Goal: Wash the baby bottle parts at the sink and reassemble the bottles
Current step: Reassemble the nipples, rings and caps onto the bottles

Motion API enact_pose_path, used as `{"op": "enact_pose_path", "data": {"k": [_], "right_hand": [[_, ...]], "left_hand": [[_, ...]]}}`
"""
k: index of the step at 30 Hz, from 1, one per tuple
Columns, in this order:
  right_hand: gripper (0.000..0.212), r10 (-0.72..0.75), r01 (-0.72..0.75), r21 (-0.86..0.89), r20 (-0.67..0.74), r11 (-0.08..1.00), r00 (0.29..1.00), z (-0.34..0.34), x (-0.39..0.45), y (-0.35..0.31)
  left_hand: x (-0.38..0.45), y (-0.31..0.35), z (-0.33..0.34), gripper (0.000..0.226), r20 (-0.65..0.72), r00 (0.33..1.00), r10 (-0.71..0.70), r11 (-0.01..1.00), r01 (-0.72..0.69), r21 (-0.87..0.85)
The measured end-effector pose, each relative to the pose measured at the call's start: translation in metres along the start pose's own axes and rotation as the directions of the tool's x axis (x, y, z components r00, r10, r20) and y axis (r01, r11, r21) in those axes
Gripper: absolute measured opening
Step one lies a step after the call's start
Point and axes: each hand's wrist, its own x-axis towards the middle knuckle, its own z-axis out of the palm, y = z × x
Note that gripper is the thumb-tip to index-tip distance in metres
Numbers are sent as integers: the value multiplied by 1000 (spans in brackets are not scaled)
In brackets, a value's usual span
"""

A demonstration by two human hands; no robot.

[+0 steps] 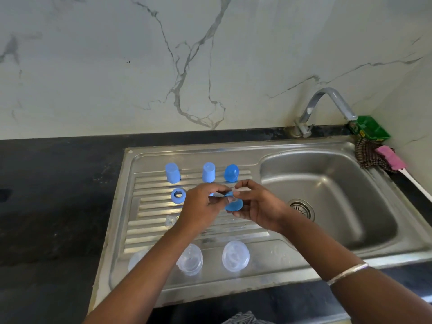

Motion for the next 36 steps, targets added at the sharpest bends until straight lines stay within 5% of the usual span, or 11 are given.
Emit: {"op": "enact_pose_path", "data": {"k": [2,4,6,9,16,26,30,36], "right_hand": [[53,-57,55,-68,-27,996,998,-7,5,5],[66,-180,125,-386,-108,914,978,-12,10,11],[60,-353,104,-748,-181,655,918,-19,15,19],[50,-459,30,-938,-141,344,877,-29,23,31],[52,-377,47,-987,-15,155,926,-37,40,51],[76,-325,-6,-996,-34,87,945,-39,42,53],[50,-489,31,-990,94,-134,867,-10,42,42],[40,-241,235,-952,279,-195,930,37,65,29]], "left_hand": [[4,-4,-6,23,48,997,-62,998,63,-8],[9,-9,-14,21,-8,995,-99,995,99,24],[15,-15,-23,16,-86,990,-111,986,121,116],[24,-25,-33,12,-117,983,-142,963,165,214],[44,-41,-45,14,-32,990,-141,874,140,466],[64,-49,-46,12,184,982,-46,680,-104,726],[70,-49,-47,28,285,959,-4,641,-216,737],[80,-50,-46,34,381,924,-31,569,-297,767]]}}
